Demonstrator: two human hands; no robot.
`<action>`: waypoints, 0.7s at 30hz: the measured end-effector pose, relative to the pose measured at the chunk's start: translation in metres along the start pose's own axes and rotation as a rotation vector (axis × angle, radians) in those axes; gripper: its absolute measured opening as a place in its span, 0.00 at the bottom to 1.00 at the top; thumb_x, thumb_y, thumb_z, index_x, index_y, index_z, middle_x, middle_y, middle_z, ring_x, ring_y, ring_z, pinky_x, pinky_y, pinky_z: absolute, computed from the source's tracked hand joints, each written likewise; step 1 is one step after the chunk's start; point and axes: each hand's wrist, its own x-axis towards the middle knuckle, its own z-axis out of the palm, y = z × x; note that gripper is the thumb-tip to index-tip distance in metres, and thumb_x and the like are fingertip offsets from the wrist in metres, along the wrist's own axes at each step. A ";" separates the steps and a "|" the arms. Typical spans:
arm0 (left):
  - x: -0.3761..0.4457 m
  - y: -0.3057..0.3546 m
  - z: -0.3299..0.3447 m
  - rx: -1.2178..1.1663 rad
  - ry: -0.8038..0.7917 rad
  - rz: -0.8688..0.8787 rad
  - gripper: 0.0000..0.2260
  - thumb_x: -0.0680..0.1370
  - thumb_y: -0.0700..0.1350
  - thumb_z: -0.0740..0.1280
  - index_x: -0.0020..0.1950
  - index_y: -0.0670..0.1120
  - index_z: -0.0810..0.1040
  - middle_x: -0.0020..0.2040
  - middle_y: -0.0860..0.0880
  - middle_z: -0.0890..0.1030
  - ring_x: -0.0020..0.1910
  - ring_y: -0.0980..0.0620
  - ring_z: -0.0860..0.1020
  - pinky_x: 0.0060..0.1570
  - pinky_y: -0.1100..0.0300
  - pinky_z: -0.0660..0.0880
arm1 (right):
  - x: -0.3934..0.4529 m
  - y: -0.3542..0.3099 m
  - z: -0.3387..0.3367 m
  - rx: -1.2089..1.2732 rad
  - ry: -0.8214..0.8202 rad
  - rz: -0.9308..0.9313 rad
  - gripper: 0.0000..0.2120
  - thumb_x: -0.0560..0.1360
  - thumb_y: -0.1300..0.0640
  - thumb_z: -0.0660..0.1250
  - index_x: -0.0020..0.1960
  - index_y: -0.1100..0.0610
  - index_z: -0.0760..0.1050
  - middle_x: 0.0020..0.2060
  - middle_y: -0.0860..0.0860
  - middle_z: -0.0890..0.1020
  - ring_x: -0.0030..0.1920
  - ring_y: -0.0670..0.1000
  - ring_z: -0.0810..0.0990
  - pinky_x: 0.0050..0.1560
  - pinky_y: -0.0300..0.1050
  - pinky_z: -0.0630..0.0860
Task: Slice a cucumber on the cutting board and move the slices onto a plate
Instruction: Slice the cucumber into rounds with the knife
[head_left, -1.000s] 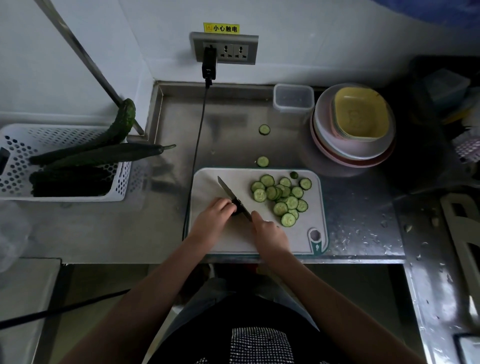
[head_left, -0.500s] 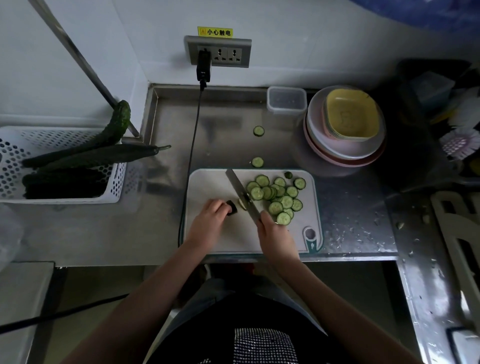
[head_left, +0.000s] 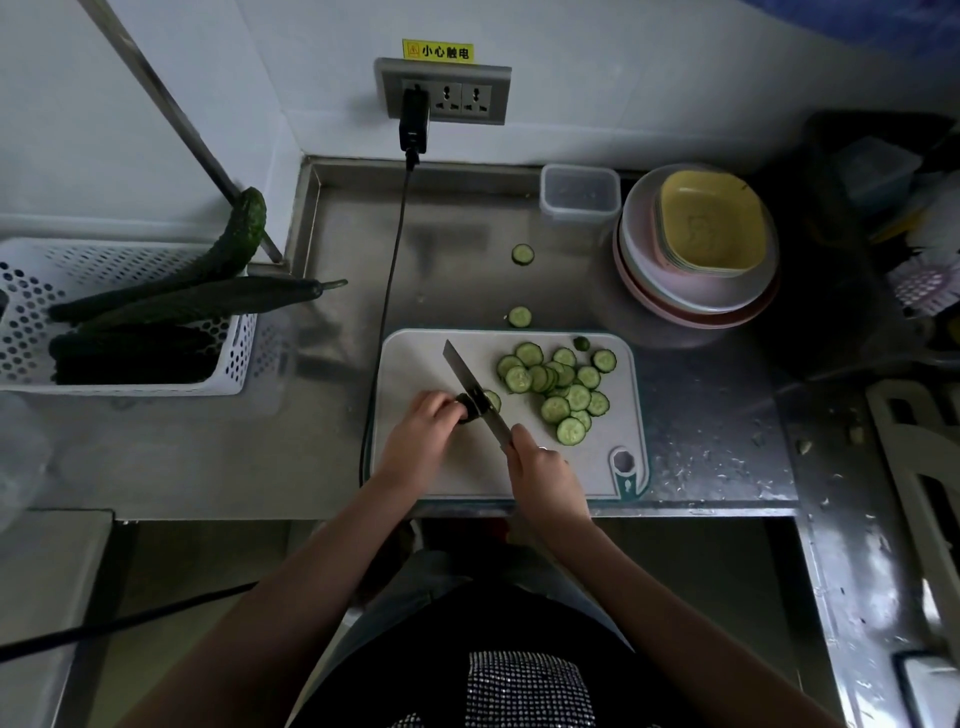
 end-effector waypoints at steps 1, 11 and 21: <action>0.000 0.000 0.000 -0.001 -0.003 0.002 0.16 0.60 0.27 0.75 0.45 0.39 0.81 0.45 0.41 0.79 0.49 0.49 0.69 0.35 0.52 0.80 | -0.001 0.000 0.000 0.005 0.008 0.000 0.08 0.82 0.53 0.53 0.53 0.58 0.65 0.36 0.62 0.79 0.37 0.65 0.78 0.35 0.55 0.74; 0.002 0.000 -0.003 -0.016 -0.006 0.014 0.15 0.61 0.27 0.73 0.45 0.38 0.80 0.44 0.40 0.78 0.48 0.49 0.68 0.37 0.50 0.80 | -0.001 0.000 0.000 0.011 0.008 0.003 0.09 0.82 0.53 0.52 0.52 0.58 0.64 0.33 0.58 0.74 0.36 0.64 0.78 0.34 0.53 0.73; 0.004 0.000 -0.004 -0.017 0.010 0.008 0.15 0.60 0.26 0.73 0.44 0.37 0.80 0.43 0.40 0.79 0.47 0.49 0.68 0.37 0.51 0.80 | 0.000 -0.005 0.002 -0.021 0.027 -0.031 0.09 0.82 0.53 0.52 0.53 0.58 0.64 0.34 0.60 0.78 0.35 0.64 0.78 0.36 0.56 0.76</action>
